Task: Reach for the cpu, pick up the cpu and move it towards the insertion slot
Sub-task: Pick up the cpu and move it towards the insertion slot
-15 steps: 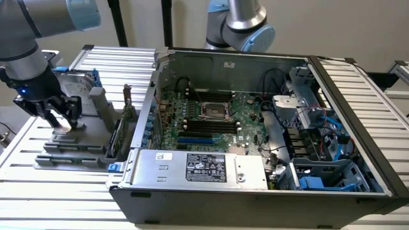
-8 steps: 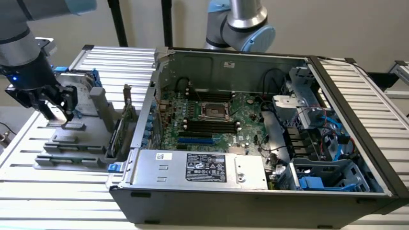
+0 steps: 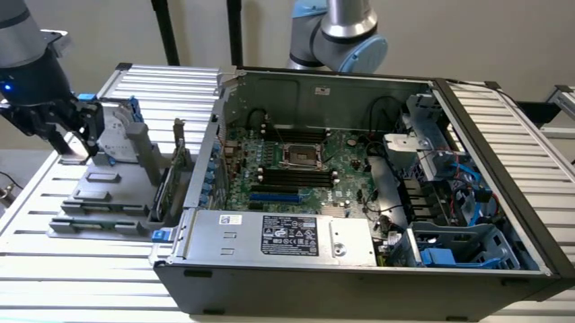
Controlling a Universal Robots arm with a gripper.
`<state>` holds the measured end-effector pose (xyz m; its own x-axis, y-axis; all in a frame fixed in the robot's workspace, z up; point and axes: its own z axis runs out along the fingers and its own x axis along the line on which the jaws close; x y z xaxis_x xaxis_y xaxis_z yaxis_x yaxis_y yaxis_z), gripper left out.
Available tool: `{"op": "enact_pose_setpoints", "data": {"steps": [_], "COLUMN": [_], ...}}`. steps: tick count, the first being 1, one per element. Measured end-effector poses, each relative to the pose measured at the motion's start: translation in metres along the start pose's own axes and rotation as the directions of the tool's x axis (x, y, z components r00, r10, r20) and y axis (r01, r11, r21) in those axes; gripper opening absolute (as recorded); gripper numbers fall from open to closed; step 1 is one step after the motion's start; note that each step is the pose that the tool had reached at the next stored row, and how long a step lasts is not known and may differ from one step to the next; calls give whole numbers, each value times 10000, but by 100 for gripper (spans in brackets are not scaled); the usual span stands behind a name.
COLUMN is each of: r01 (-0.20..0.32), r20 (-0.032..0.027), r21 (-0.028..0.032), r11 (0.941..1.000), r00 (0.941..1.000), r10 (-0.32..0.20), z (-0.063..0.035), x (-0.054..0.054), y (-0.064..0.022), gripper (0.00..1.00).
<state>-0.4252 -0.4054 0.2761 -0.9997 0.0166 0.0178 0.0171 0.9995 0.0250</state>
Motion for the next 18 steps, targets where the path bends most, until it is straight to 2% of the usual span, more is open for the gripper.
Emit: {"op": "enact_pose_setpoints", "data": {"steps": [7,18], "r01": [0,3], "r20": [-1,-2], "r21": [-59,-179], "r11": [10000,9998], "r00": [10000,10000], "r10": [0,-3], "z": [-242,-618], "x": [-170,-651], "y": [9,27], "gripper": [54,54]}}
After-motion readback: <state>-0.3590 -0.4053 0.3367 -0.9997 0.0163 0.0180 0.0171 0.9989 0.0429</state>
